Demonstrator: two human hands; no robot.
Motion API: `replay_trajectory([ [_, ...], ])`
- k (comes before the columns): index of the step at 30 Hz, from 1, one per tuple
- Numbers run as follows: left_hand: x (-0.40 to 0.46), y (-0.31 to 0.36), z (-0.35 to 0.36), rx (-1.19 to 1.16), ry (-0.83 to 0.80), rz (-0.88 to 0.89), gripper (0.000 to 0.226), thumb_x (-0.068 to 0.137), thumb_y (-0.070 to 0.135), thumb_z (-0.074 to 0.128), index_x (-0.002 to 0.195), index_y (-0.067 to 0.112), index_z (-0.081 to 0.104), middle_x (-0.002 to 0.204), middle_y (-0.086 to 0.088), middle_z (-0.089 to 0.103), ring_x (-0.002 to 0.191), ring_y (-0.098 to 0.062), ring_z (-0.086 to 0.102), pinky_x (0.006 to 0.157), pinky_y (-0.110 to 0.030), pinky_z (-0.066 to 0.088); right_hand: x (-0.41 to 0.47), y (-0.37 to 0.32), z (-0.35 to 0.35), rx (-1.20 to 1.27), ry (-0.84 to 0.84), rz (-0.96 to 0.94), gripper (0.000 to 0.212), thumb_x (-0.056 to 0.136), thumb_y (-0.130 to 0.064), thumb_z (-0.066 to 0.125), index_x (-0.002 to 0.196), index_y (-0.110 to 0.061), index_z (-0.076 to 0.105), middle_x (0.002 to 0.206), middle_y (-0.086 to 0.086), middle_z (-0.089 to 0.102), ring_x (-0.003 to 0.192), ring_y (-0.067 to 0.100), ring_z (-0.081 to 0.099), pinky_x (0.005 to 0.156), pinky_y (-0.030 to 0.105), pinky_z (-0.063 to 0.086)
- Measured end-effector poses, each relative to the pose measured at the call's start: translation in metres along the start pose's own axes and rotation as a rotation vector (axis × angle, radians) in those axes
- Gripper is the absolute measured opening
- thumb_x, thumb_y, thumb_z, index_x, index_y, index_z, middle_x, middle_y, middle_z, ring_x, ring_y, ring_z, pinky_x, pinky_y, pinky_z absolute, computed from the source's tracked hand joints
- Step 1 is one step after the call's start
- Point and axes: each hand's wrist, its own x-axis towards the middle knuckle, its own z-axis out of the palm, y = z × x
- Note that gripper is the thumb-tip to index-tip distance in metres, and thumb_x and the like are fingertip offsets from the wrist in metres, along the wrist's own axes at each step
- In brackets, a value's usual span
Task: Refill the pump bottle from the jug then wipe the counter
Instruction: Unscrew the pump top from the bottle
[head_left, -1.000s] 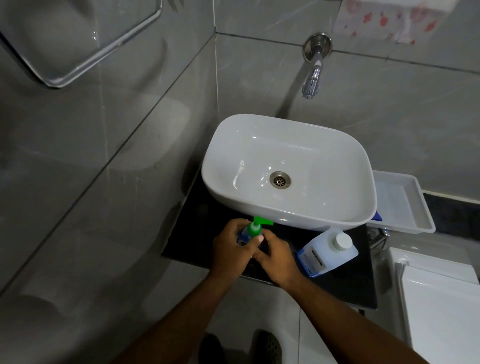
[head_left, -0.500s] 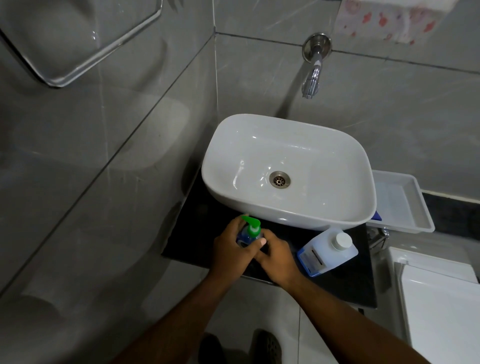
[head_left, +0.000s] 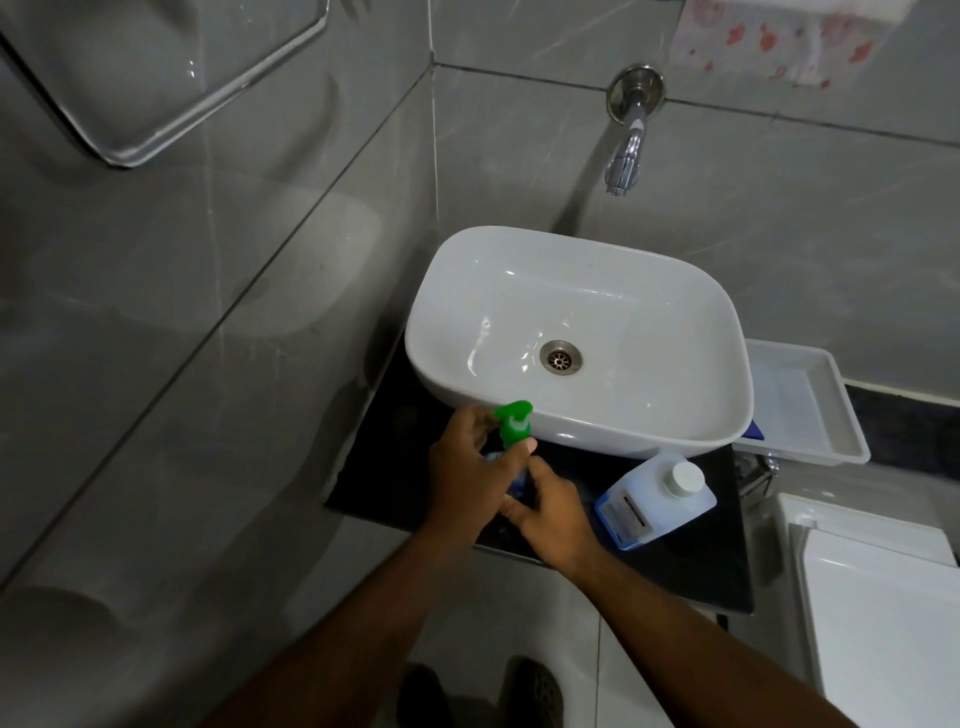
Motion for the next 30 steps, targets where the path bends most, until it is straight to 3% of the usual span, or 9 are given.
replay_trajectory([
  [3, 0.004, 0.012, -0.001, 0.040, -0.004, 0.071, 0.045, 0.067, 0.016, 0.085, 0.098, 0.033, 0.056, 0.099, 0.010, 0.068, 0.096, -0.003, 0.066, 0.080, -0.017, 0.053, -0.001, 0.001, 0.001, -0.004, 0.003, 0.017, 0.029, 0.078, -0.032, 0.073, 0.100, -0.029, 0.055, 0.088, -0.010, 0.067, 0.079, 0.005, 0.065, 0.073, 0.034, 0.057],
  [6, 0.005, 0.019, -0.005, 0.113, -0.054, 0.190, 0.065, 0.072, 0.016, 0.082, 0.122, 0.040, 0.049, 0.098, 0.011, 0.063, 0.093, -0.002, 0.062, 0.079, -0.014, 0.052, -0.001, 0.002, 0.001, -0.011, 0.000, 0.026, 0.028, 0.078, -0.035, 0.072, 0.099, -0.033, 0.054, 0.089, -0.012, 0.067, 0.081, 0.003, 0.065, 0.074, 0.032, 0.057],
  [9, 0.007, 0.024, -0.008, 0.208, -0.095, 0.289, 0.068, 0.080, 0.022, 0.075, 0.137, 0.039, 0.043, 0.119, 0.011, 0.057, 0.110, -0.004, 0.056, 0.092, -0.023, 0.051, -0.001, 0.002, 0.001, -0.030, -0.005, 0.026, 0.032, 0.078, -0.037, 0.073, 0.102, -0.030, 0.054, 0.091, -0.012, 0.066, 0.081, 0.002, 0.064, 0.074, 0.031, 0.057],
  [14, 0.011, 0.023, -0.014, 0.302, -0.061, 0.386, 0.056, 0.083, 0.031, 0.072, 0.133, 0.032, 0.049, 0.116, 0.012, 0.054, 0.109, -0.005, 0.055, 0.091, -0.029, 0.053, -0.002, 0.004, 0.002, -0.048, -0.008, 0.050, 0.035, 0.077, -0.040, 0.073, 0.104, -0.034, 0.052, 0.095, -0.014, 0.065, 0.084, 0.001, 0.063, 0.076, 0.029, 0.056],
  [21, 0.015, 0.023, -0.019, 0.270, 0.025, 0.349, 0.057, 0.079, 0.040, 0.072, 0.131, 0.027, 0.053, 0.120, 0.006, 0.059, 0.108, -0.009, 0.058, 0.088, -0.026, 0.054, -0.002, 0.004, 0.002, -0.064, 0.001, 0.058, 0.036, 0.076, -0.038, 0.075, 0.104, -0.029, 0.054, 0.095, -0.011, 0.066, 0.084, 0.003, 0.064, 0.077, 0.032, 0.056],
  [25, 0.021, 0.028, -0.023, 0.130, 0.120, 0.245, 0.058, 0.076, 0.035, 0.078, 0.128, 0.031, 0.054, 0.113, 0.021, 0.056, 0.101, 0.006, 0.058, 0.077, -0.008, 0.050, -0.003, 0.004, 0.000, -0.042, 0.004, 0.062, 0.036, 0.075, -0.034, 0.076, 0.104, -0.028, 0.056, 0.095, -0.010, 0.067, 0.086, 0.003, 0.064, 0.079, 0.032, 0.056],
  [28, 0.035, 0.032, -0.035, -0.013, 0.254, 0.148, 0.059, 0.073, 0.026, 0.081, 0.126, 0.022, 0.056, 0.121, 0.000, 0.062, 0.102, -0.009, 0.062, 0.073, -0.006, 0.050, -0.005, 0.006, -0.004, -0.024, 0.008, 0.064, 0.036, 0.076, -0.031, 0.077, 0.105, -0.025, 0.057, 0.096, -0.007, 0.068, 0.088, 0.005, 0.065, 0.081, 0.033, 0.055],
  [30, 0.044, 0.032, -0.044, -0.077, 0.326, 0.102, 0.054, 0.072, 0.024, 0.082, 0.120, 0.021, 0.057, 0.119, -0.009, 0.063, 0.102, -0.020, 0.064, 0.074, -0.015, 0.055, -0.007, 0.008, -0.007, -0.016, 0.000, 0.073, 0.035, 0.076, -0.030, 0.076, 0.105, -0.027, 0.057, 0.096, -0.009, 0.068, 0.088, 0.002, 0.064, 0.081, 0.029, 0.055],
])
